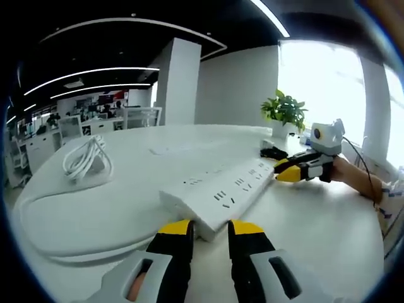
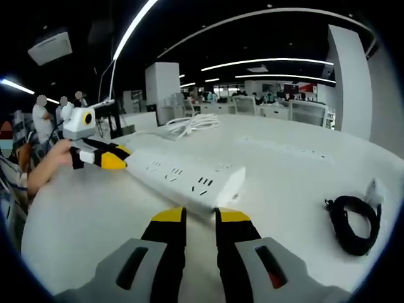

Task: Straighten the power strip on the desk, plug the charger into it

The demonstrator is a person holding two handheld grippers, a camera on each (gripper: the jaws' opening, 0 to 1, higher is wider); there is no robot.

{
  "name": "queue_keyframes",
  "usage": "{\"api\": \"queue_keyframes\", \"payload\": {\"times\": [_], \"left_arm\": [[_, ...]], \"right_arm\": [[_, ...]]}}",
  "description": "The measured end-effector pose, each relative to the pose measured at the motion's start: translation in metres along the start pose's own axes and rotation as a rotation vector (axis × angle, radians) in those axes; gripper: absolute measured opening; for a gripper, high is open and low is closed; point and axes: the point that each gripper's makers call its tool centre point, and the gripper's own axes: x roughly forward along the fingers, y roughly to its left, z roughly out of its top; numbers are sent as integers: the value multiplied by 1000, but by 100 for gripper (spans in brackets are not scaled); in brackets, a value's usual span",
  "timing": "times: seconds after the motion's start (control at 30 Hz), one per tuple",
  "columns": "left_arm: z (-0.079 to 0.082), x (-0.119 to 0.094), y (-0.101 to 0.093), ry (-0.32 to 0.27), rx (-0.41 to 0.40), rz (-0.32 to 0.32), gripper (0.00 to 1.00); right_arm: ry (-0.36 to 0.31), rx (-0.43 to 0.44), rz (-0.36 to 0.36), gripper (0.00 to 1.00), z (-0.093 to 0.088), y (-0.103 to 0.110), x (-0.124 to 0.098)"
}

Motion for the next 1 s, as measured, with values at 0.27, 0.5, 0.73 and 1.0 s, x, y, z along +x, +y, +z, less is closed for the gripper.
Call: {"api": "queue_keyframes", "payload": {"times": [0.27,0.5,0.73,1.0], "left_arm": [[-1,-1,-5,-1,-8,-16,22],[-2,-1,-8,3,-5,-19,22],[-3,-2,-10,9,-4,-23,22],[-3,-3,-13,17,-2,-33,22]], "right_arm": [[17,-31,-3,17,-2,2,-6],[30,-21,-8,17,-4,4,-10],[37,-21,-3,17,-6,7,-16],[47,-14,14,15,-8,10,-22]]}}
